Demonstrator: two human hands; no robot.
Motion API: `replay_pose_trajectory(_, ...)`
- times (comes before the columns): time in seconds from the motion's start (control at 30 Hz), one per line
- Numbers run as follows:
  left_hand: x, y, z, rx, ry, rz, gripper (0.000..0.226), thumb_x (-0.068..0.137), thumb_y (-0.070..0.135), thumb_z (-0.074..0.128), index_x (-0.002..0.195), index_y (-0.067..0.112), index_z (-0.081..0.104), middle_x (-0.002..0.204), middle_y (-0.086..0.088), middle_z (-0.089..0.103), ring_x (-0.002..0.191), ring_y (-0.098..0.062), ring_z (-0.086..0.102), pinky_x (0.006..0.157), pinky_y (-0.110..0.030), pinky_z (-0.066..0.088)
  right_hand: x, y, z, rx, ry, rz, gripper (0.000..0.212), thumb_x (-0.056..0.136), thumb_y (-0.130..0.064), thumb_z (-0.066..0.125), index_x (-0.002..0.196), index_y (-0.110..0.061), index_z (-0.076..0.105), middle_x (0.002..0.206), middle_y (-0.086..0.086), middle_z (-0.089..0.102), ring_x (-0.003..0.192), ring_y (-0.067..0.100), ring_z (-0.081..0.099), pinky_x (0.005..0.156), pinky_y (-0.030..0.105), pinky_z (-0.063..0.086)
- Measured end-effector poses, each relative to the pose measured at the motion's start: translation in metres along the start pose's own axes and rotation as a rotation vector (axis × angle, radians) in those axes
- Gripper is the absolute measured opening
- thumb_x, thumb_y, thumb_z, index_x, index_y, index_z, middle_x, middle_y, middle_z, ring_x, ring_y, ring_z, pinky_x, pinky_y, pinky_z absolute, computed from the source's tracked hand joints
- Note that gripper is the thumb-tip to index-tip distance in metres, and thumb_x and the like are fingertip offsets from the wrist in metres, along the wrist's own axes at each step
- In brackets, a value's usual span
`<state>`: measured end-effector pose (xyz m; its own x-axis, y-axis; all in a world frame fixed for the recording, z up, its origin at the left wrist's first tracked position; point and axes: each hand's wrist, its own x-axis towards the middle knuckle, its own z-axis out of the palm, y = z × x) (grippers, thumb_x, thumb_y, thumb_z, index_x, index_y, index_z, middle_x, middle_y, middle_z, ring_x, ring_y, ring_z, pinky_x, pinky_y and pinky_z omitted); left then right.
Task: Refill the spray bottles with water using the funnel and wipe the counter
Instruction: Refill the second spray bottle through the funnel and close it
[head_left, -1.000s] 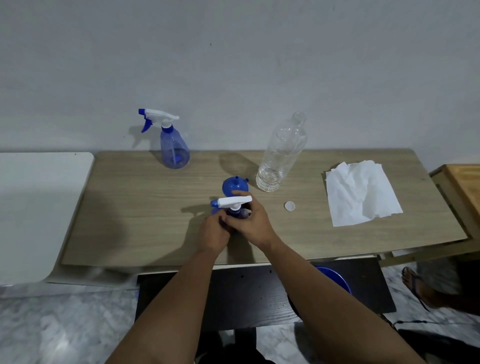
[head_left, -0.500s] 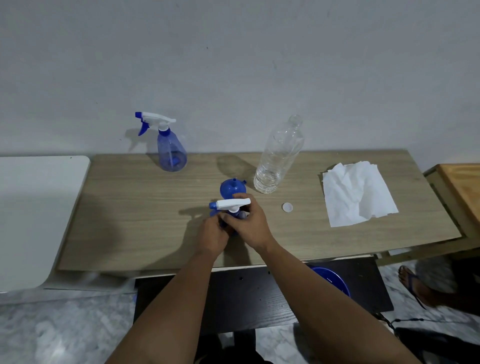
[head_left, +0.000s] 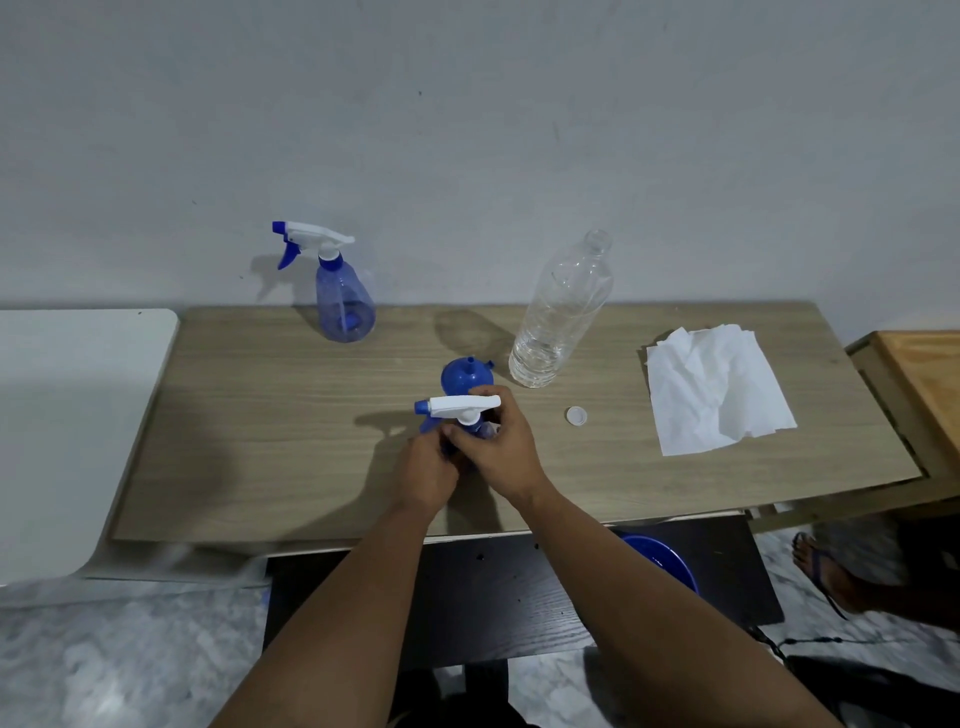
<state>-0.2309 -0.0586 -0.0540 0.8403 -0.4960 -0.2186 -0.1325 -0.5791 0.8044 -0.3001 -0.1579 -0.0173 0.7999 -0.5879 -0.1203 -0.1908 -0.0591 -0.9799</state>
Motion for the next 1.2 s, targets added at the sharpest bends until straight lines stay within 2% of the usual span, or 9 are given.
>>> replay_pose_trajectory(0.1,-0.001,0.0,0.0,-0.03,-0.025,0.013,0.019,0.084,0.001,0.061,0.092,0.018,0.067,0.083,-0.002,0.069,0.081,-0.025,0.067,0.075,-0.038,0.055,-0.001,0.002,0.001,-0.007,-0.003,0.025,0.042,0.079,-0.013,0.072,0.12,-0.017,0.066,0.092,-0.008,0.076,0.086,0.01,0.074,0.075,0.031,0.059)
replay_pose_trajectory(0.23,0.001,-0.003,0.001,0.015,-0.005,-0.024,0.014,0.085,0.004,0.062,0.096,0.008,0.069,0.082,-0.006,0.069,0.082,-0.03,0.068,0.07,-0.033,0.049,0.001,-0.001,0.0,-0.016,-0.01,0.043,0.044,0.085,-0.011,0.082,0.125,-0.012,0.065,0.108,0.006,0.076,0.097,0.019,0.075,0.083,0.035,0.061)
replay_pose_trajectory(0.47,0.0,0.001,-0.002,-0.023,-0.041,-0.006,0.018,0.092,0.018,0.065,0.109,0.016,0.07,0.089,-0.002,0.071,0.081,-0.023,0.067,0.072,-0.032,0.049,0.003,-0.013,-0.004,-0.121,0.031,0.001,0.021,0.092,-0.005,0.076,0.112,-0.008,0.071,0.123,0.01,0.063,0.107,0.011,0.062,0.081,0.007,0.046)
replay_pose_trajectory(0.7,-0.004,0.013,-0.01,-0.15,-0.078,-0.044,0.014,0.082,0.03,0.076,0.09,0.038,0.067,0.082,0.011,0.073,0.082,-0.015,0.071,0.075,-0.035,0.054,0.005,-0.05,-0.011,-0.066,0.119,-0.103,0.018,0.089,-0.017,0.081,0.105,-0.01,0.075,0.096,0.001,0.078,0.091,0.005,0.07,0.081,0.015,0.053)
replay_pose_trajectory(0.87,-0.007,0.021,-0.014,-0.112,-0.084,-0.09,0.02,0.079,0.034,0.078,0.093,0.021,0.072,0.078,0.0,0.072,0.082,-0.027,0.07,0.077,-0.039,0.054,0.017,-0.101,-0.026,0.015,0.127,-0.258,0.008,0.094,-0.016,0.073,0.096,-0.023,0.074,0.075,-0.016,0.068,0.072,0.004,0.062,0.072,0.033,0.056)
replay_pose_trajectory(0.93,-0.009,0.019,-0.018,-0.047,-0.094,-0.061,0.02,0.082,0.036,0.076,0.091,0.019,0.071,0.082,-0.006,0.073,0.083,-0.029,0.069,0.079,-0.042,0.055,0.022,-0.12,-0.038,0.008,0.146,-0.307,0.008,0.094,-0.018,0.071,0.092,-0.025,0.073,0.07,-0.017,0.063,0.066,0.003,0.057,0.066,0.023,0.051)
replay_pose_trajectory(1.03,-0.012,0.013,-0.024,-0.031,-0.062,-0.067,0.017,0.082,0.032,0.077,0.082,0.019,0.067,0.08,-0.008,0.071,0.084,-0.031,0.068,0.079,-0.044,0.055,0.025,-0.129,-0.057,-0.091,0.142,-0.279,0.005,0.09,-0.027,0.073,0.093,-0.024,0.069,0.074,-0.016,0.066,0.065,0.003,0.058,0.064,0.014,0.047)
replay_pose_trajectory(1.13,-0.014,0.006,-0.03,-0.007,-0.028,-0.055,0.024,0.081,0.036,0.08,0.073,0.024,0.061,0.068,-0.001,0.064,0.079,-0.032,0.067,0.067,-0.037,0.049,0.026,-0.112,-0.07,-0.27,0.112,-0.164,0.02,0.085,-0.035,0.078,0.093,-0.03,0.061,0.085,-0.013,0.072,0.069,0.003,0.066,0.066,0.019,0.051)
replay_pose_trajectory(1.2,-0.014,0.001,-0.033,0.013,-0.021,-0.033,0.022,0.081,0.038,0.079,0.084,0.019,0.068,0.075,-0.004,0.069,0.08,-0.031,0.067,0.072,-0.04,0.052,0.025,-0.089,-0.076,-0.434,0.071,-0.084,0.022,0.085,-0.037,0.08,0.096,-0.032,0.061,0.094,-0.011,0.074,0.081,0.007,0.07,0.075,0.027,0.056)
